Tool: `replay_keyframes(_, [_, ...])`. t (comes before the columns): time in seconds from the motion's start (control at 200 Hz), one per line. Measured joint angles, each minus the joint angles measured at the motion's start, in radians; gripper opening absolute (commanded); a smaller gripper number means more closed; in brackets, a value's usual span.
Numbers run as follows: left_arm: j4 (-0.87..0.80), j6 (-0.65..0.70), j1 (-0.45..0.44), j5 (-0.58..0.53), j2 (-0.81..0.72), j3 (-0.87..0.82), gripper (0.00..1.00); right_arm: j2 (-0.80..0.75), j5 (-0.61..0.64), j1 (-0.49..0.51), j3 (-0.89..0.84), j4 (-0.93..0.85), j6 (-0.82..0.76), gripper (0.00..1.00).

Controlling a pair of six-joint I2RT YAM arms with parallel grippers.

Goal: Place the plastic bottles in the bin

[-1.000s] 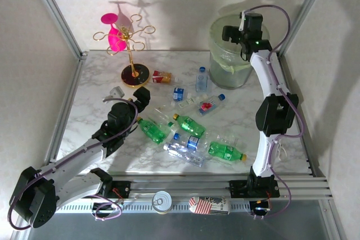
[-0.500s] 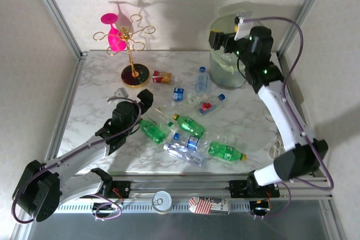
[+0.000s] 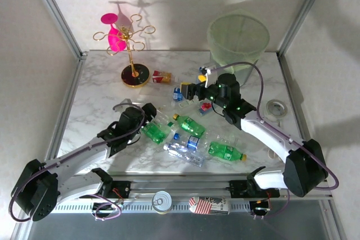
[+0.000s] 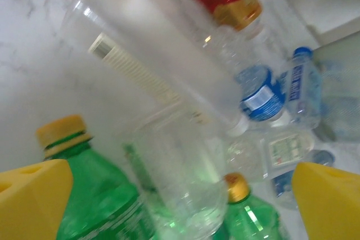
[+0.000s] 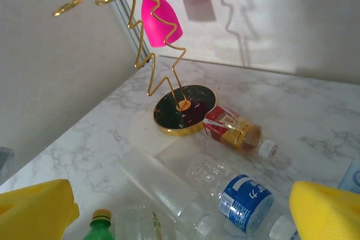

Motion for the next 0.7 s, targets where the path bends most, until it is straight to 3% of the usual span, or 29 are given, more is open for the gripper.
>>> replay_keyframes(0.441, [0.003,-0.118,-0.05,0.018,0.229,-0.05,0.98,0.014,0.039,0.001,-0.048,0.057,0.025,0.99])
replay_keyframes(0.701, [-0.013,-0.121,-0.079,-0.047,0.273,-0.03,0.81,0.005,0.068,0.001,-0.049,0.06,0.013,0.99])
